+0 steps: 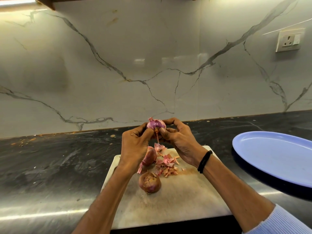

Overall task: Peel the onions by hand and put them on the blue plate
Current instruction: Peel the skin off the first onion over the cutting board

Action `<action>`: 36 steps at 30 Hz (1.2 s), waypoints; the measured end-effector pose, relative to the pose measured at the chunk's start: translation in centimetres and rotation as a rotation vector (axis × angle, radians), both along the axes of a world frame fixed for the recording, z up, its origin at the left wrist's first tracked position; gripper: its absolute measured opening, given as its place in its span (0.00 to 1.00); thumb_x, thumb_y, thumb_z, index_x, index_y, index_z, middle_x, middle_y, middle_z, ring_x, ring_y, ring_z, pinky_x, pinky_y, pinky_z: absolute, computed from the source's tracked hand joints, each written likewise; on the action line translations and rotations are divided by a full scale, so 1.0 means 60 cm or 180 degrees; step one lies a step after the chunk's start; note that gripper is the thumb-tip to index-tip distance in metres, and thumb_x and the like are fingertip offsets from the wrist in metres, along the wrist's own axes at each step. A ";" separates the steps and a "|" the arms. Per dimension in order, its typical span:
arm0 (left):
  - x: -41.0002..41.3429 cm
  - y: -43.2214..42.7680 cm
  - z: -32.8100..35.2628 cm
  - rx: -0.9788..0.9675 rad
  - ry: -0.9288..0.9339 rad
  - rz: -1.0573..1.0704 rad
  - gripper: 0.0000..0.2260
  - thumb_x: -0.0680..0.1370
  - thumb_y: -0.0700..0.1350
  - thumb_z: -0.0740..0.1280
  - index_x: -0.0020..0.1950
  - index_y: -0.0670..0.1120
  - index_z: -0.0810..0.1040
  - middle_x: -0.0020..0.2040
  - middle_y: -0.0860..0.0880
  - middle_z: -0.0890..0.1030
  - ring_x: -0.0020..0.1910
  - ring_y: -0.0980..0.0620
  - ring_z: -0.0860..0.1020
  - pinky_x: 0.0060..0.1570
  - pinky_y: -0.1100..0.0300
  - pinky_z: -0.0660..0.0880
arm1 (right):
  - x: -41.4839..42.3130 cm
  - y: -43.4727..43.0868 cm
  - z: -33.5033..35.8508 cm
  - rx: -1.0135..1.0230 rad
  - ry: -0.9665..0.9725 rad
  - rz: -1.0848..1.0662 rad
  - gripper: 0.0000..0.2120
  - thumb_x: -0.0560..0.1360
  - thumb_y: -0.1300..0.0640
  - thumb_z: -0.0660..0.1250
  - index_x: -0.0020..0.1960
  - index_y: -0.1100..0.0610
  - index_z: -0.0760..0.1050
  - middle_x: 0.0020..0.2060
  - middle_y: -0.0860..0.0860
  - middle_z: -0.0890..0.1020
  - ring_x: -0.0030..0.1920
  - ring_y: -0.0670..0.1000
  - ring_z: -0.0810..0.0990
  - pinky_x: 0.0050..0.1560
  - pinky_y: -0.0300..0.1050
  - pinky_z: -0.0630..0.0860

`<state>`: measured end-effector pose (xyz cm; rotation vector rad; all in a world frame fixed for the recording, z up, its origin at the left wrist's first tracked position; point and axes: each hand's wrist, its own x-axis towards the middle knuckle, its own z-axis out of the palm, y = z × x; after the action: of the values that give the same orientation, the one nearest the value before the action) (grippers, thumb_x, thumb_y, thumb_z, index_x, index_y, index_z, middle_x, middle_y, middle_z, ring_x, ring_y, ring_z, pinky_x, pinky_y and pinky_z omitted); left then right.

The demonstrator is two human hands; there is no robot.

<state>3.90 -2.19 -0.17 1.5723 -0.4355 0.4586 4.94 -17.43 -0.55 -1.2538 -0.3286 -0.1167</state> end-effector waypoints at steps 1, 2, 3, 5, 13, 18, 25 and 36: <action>0.000 0.000 -0.001 0.0116 -0.0077 0.0062 0.09 0.79 0.41 0.68 0.53 0.54 0.82 0.42 0.60 0.85 0.46 0.61 0.84 0.43 0.70 0.78 | 0.001 0.000 -0.001 -0.0022 -0.0002 -0.0016 0.15 0.77 0.67 0.68 0.63 0.65 0.72 0.54 0.67 0.81 0.51 0.60 0.83 0.49 0.49 0.82; 0.000 0.001 -0.001 0.0235 -0.0142 0.0143 0.09 0.80 0.41 0.68 0.54 0.54 0.82 0.42 0.61 0.84 0.45 0.62 0.84 0.42 0.70 0.78 | 0.002 0.000 -0.002 -0.0041 -0.0001 -0.0033 0.15 0.77 0.67 0.68 0.63 0.66 0.72 0.54 0.68 0.81 0.52 0.62 0.83 0.50 0.50 0.82; 0.001 0.001 -0.002 0.0354 -0.0208 0.0212 0.09 0.80 0.41 0.68 0.53 0.56 0.81 0.42 0.62 0.84 0.45 0.63 0.83 0.42 0.70 0.78 | 0.003 -0.001 -0.003 -0.0058 0.0000 -0.0049 0.16 0.76 0.67 0.68 0.63 0.66 0.71 0.54 0.68 0.81 0.53 0.64 0.83 0.50 0.51 0.82; 0.003 0.003 -0.004 0.0531 -0.0279 0.0297 0.10 0.80 0.41 0.67 0.53 0.58 0.80 0.42 0.61 0.83 0.44 0.60 0.83 0.43 0.66 0.80 | 0.005 -0.001 -0.006 -0.0087 0.0010 -0.0072 0.16 0.76 0.68 0.69 0.63 0.66 0.71 0.54 0.69 0.81 0.54 0.67 0.82 0.52 0.53 0.82; 0.008 0.006 -0.005 0.0664 -0.0146 0.0142 0.11 0.82 0.42 0.65 0.59 0.57 0.79 0.39 0.67 0.83 0.40 0.57 0.81 0.45 0.63 0.79 | 0.005 -0.006 -0.005 -0.0167 -0.0089 -0.0151 0.13 0.76 0.68 0.69 0.59 0.61 0.74 0.54 0.67 0.81 0.52 0.61 0.83 0.51 0.51 0.82; 0.009 0.004 -0.006 0.0547 -0.0159 0.0246 0.10 0.80 0.42 0.68 0.58 0.54 0.80 0.44 0.59 0.84 0.46 0.63 0.83 0.46 0.68 0.79 | 0.004 -0.003 -0.005 -0.0269 -0.0211 -0.0166 0.12 0.76 0.69 0.68 0.59 0.62 0.74 0.52 0.65 0.83 0.49 0.56 0.84 0.48 0.46 0.82; 0.015 0.005 -0.011 0.0697 -0.0282 0.0573 0.08 0.80 0.44 0.68 0.56 0.56 0.80 0.43 0.52 0.86 0.44 0.46 0.84 0.46 0.46 0.83 | 0.005 -0.004 -0.006 -0.0367 -0.0278 -0.0153 0.13 0.77 0.69 0.68 0.60 0.63 0.73 0.52 0.64 0.83 0.50 0.57 0.84 0.49 0.47 0.82; 0.005 0.004 -0.003 0.0389 -0.0197 0.0180 0.10 0.80 0.41 0.67 0.59 0.52 0.78 0.44 0.61 0.82 0.45 0.67 0.82 0.43 0.72 0.77 | 0.006 -0.006 -0.004 -0.0347 -0.0320 -0.0173 0.12 0.77 0.69 0.68 0.58 0.62 0.74 0.53 0.63 0.82 0.53 0.57 0.84 0.49 0.46 0.82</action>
<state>4.22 -1.94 -0.36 1.6953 -0.4748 0.5337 5.33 -17.79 -0.79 -1.3678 -0.3922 -0.2112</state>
